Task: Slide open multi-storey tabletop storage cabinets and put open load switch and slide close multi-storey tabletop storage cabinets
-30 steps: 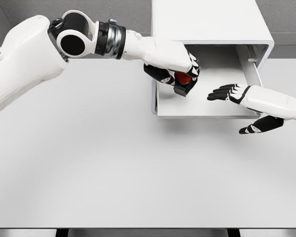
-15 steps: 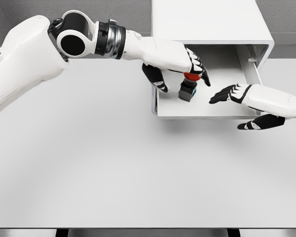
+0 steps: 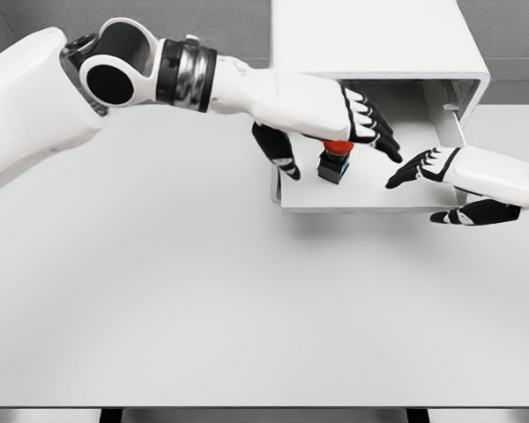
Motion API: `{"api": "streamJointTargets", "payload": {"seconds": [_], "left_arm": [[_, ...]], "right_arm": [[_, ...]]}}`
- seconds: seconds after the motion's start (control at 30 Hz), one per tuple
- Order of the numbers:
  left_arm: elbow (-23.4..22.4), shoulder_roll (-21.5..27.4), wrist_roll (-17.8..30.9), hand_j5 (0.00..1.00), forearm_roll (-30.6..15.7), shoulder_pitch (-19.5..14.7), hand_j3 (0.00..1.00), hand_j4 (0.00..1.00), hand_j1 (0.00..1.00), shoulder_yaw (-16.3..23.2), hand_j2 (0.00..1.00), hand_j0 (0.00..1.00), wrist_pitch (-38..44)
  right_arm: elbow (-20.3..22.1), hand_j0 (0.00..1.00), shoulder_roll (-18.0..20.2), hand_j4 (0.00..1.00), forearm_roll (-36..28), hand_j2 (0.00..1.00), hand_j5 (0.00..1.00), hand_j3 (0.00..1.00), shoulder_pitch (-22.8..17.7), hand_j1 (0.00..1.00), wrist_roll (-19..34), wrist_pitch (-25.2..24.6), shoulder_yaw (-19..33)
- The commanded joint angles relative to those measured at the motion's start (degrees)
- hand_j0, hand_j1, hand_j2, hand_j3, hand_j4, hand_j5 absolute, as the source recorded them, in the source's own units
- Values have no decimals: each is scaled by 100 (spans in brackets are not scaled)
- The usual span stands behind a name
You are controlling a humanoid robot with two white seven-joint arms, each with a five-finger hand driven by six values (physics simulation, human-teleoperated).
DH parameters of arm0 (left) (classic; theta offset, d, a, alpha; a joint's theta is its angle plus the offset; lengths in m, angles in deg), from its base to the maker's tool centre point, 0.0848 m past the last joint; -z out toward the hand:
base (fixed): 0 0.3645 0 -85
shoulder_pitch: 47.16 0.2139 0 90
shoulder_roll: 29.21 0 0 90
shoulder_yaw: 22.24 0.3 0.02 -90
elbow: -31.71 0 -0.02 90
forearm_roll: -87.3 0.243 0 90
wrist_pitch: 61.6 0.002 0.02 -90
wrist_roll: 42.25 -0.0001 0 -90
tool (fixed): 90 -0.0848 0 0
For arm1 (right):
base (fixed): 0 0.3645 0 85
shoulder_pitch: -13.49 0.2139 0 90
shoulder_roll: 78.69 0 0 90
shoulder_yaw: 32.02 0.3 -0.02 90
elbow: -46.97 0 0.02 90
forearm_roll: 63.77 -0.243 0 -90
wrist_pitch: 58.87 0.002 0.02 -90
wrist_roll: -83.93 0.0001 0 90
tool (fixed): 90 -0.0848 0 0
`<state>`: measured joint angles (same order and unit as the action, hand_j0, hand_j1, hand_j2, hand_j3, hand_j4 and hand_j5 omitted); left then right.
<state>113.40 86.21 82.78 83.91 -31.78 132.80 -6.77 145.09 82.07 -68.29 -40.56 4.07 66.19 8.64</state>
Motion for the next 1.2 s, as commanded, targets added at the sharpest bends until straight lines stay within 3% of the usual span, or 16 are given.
{"api": "streamJointTargets", "payload": {"seconds": [0.0, 0.1, 0.17, 0.23, 0.27, 0.37, 0.5, 0.67, 1.17], "left_arm": [[514, 411, -3, 100, -276, 0, 100, 100, 100, -88, 100, 100, 17], [1323, 1483, -3, 100, -513, 272, 100, 100, 100, -536, 100, 100, 17], [1683, 2186, -3, 100, -522, 1133, 100, 100, 100, -1581, 100, 100, 17], [1693, 2960, -3, 100, -540, 2117, 100, 100, 100, -2452, 100, 100, 17], [1692, 3224, -3, 100, -654, 2469, 100, 100, 100, -2698, 100, 100, 17], [1605, 3339, -3, 100, -707, 3050, 100, 100, 100, -2979, 100, 100, 17], [1508, 3374, -3, 100, -663, 3551, 100, 100, 100, -3261, 100, 100, 17], [1464, 3268, -3, 100, -531, 3806, 100, 100, 100, -3261, 100, 100, 17], [1411, 3277, -3, 100, -487, 3797, 100, 100, 100, -3252, 100, 100, 17]], "right_arm": [[15, 78, 26, 78, -40, 78, 78, 78, 0, 78, -3, -6, 12], [15, 78, -1, 78, -40, 78, 78, 78, 0, 78, -3, -6, 12], [15, 78, -53, 78, -40, 78, 78, 78, 0, 78, -3, -6, 12], [6, 78, -124, 78, -40, 78, 78, 78, 0, 78, 6, -6, 3], [-12, 78, -150, 78, -49, 78, 78, 78, 0, 78, 6, -6, -5], [-38, 78, -168, 78, -49, 78, 78, 78, 9, 78, 15, -6, 3], [-64, 78, -282, 78, -49, 78, 78, 78, 26, 78, 76, -6, 3], [-126, 79, -387, 79, -23, 79, 79, 79, 35, 79, 94, -6, 3], [-363, 79, -625, 79, -14, 79, 79, 79, 79, 79, 147, -6, 3]]}}
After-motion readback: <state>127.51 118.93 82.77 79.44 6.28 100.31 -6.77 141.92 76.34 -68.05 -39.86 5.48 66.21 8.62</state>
